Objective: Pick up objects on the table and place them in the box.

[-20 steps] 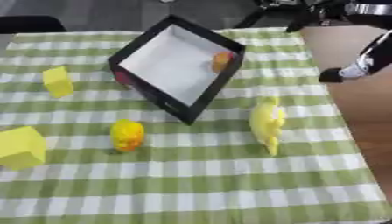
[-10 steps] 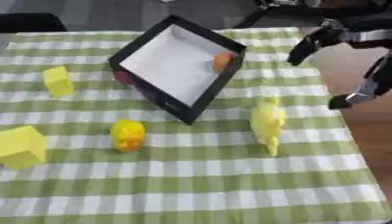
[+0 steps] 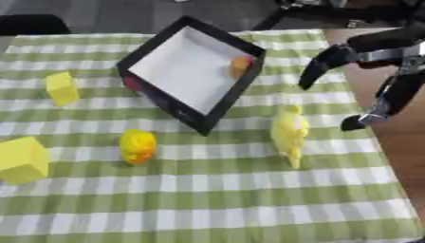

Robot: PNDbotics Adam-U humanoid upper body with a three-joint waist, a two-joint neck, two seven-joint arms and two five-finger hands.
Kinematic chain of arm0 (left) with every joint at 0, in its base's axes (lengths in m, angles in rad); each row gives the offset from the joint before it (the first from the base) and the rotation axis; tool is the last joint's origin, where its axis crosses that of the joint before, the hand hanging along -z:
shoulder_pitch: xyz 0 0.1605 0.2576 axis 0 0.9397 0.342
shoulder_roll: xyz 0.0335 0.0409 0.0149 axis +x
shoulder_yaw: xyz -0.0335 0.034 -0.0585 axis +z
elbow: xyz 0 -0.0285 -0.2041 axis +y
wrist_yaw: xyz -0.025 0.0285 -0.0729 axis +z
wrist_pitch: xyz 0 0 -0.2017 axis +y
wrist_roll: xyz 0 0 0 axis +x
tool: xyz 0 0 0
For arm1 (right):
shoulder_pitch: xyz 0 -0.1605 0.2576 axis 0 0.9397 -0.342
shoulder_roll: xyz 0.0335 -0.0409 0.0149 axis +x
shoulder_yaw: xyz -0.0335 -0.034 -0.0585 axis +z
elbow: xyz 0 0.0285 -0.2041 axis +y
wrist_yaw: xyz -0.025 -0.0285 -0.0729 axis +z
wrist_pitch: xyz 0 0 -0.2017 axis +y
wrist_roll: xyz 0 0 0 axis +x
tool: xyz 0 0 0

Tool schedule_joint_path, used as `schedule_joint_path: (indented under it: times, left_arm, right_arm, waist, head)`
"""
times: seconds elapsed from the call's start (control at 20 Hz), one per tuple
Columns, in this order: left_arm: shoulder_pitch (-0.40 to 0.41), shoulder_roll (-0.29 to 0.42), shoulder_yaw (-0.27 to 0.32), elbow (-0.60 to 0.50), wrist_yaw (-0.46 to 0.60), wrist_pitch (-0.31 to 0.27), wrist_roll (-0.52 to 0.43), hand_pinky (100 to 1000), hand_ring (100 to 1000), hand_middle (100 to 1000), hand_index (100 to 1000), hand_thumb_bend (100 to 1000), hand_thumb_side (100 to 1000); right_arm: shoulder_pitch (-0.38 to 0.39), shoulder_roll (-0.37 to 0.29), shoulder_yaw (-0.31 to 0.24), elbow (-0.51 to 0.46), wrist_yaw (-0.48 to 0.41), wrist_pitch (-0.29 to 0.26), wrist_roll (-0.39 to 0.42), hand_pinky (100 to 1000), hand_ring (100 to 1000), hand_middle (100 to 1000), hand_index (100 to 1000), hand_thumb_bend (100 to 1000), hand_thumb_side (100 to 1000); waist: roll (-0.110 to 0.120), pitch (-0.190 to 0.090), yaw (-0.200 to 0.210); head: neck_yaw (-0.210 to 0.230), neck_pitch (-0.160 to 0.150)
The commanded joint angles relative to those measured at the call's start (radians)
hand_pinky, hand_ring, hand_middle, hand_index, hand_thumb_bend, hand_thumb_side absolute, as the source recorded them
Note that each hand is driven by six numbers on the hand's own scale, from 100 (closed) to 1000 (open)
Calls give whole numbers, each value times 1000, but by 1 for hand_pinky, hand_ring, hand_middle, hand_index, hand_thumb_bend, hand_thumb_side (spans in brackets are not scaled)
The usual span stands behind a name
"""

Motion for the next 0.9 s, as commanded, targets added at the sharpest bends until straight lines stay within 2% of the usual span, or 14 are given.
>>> schedule_joint_path:
  times: [0.05, 0.2, 0.25, 0.3, 0.5, 0.9]
  left_arm:
    - [-6, 21, -3, -13, 3, -1, -5, 899, 568, 657, 792, 435, 684]
    - [-8, 19, -4, -13, 4, -1, -6, 900, 568, 657, 791, 435, 684]
    - [-8, 18, -4, -14, 4, -1, -6, 900, 567, 657, 791, 434, 684]
    - [-9, 18, -5, -14, 5, -1, -6, 900, 567, 657, 791, 434, 685]
    - [-9, 16, -5, -13, 6, -1, -7, 900, 567, 657, 792, 433, 686]
    - [-11, 12, -8, -13, 9, -1, -10, 902, 567, 657, 792, 430, 689]
  right_arm:
    - [-18, 3, 18, 26, 46, -6, 2, 914, 884, 794, 823, 448, 259]
    - [-24, 35, 41, 70, 100, -19, 1, 911, 884, 775, 824, 461, 256]
    - [-26, 44, 48, 85, 118, -27, -2, 911, 884, 773, 824, 472, 227]
    - [-27, 51, 53, 99, 138, -37, -4, 910, 866, 775, 824, 469, 254]
    - [-34, 80, 68, 156, 206, -76, -20, 909, 823, 777, 826, 478, 246]
    - [-65, 135, 90, 219, 259, -117, -41, 913, 804, 773, 824, 452, 232]
  waist:
    - [-5, 5, 2]
    - [-4, 9, 4]
    - [-4, 10, 5]
    - [-3, 12, 6]
    - [0, 17, 10]
    - [5, 24, 13]
  head:
    - [-4, 5]
    - [-5, 5]
    - [-5, 5]
    - [-5, 5]
    - [-6, 5]
    - [-9, 5]
